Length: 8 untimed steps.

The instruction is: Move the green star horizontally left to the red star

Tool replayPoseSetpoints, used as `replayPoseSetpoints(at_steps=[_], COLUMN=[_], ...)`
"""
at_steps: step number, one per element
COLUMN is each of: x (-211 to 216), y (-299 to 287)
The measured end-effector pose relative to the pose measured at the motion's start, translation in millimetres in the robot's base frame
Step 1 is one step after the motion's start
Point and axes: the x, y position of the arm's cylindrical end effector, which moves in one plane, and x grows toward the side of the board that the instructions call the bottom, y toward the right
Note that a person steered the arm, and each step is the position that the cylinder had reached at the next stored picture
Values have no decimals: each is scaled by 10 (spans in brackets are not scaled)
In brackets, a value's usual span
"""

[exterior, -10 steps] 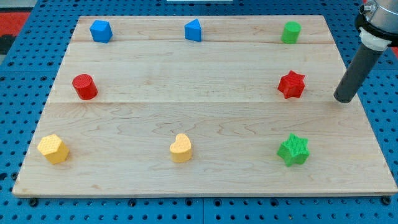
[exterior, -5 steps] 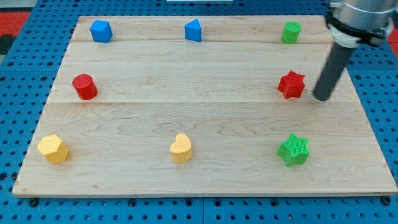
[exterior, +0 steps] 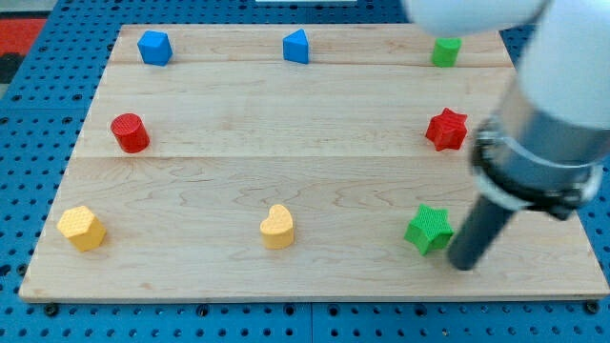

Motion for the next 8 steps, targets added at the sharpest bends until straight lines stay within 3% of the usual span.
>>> replayPoseSetpoints(at_steps=[1, 3, 5, 7, 8], x=[-469, -1250, -788, -1423, -1312], y=[-338, -429, -72, -343, -343])
